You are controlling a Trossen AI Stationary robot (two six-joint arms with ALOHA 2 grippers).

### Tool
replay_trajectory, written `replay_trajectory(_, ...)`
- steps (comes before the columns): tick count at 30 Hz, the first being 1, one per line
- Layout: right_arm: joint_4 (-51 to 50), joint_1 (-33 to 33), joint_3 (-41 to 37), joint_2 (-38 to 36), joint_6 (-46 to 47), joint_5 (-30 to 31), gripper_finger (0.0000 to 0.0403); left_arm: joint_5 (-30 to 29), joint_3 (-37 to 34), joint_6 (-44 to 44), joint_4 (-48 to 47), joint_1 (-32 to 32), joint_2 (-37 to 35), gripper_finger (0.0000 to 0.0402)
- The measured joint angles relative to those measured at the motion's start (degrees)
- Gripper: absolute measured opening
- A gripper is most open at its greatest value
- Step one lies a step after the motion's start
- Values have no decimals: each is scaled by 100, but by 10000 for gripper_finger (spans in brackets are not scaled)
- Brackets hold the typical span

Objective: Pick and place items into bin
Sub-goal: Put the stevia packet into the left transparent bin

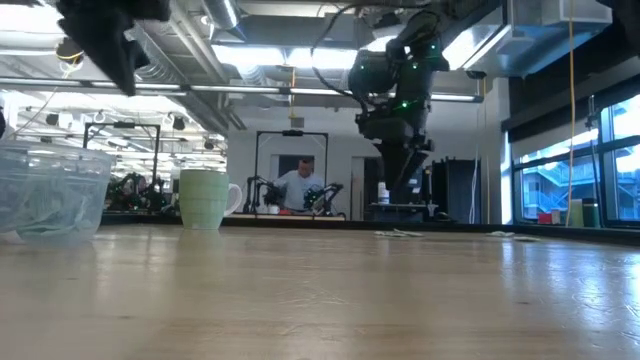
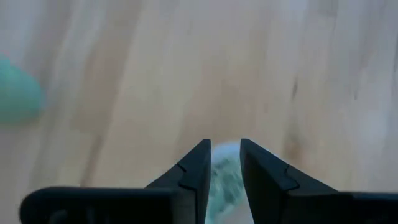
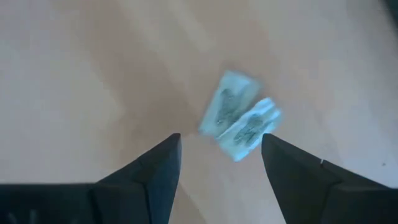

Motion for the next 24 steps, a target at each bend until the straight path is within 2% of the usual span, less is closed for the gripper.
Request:
replay_trajectory(5, 396, -416, 0, 59, 380, 15, 221, -37, 19, 743, 253, 589, -355, 81)
replay_trajectory(13, 412, -604, -2, 664, 345, 21, 180, -2, 19, 1559, 575, 1337, -522, 81)
replay_trajectory(24, 393, -604, -2, 1167, 381, 160, 135, 110, 19, 1731, 584, 1742, -520, 81)
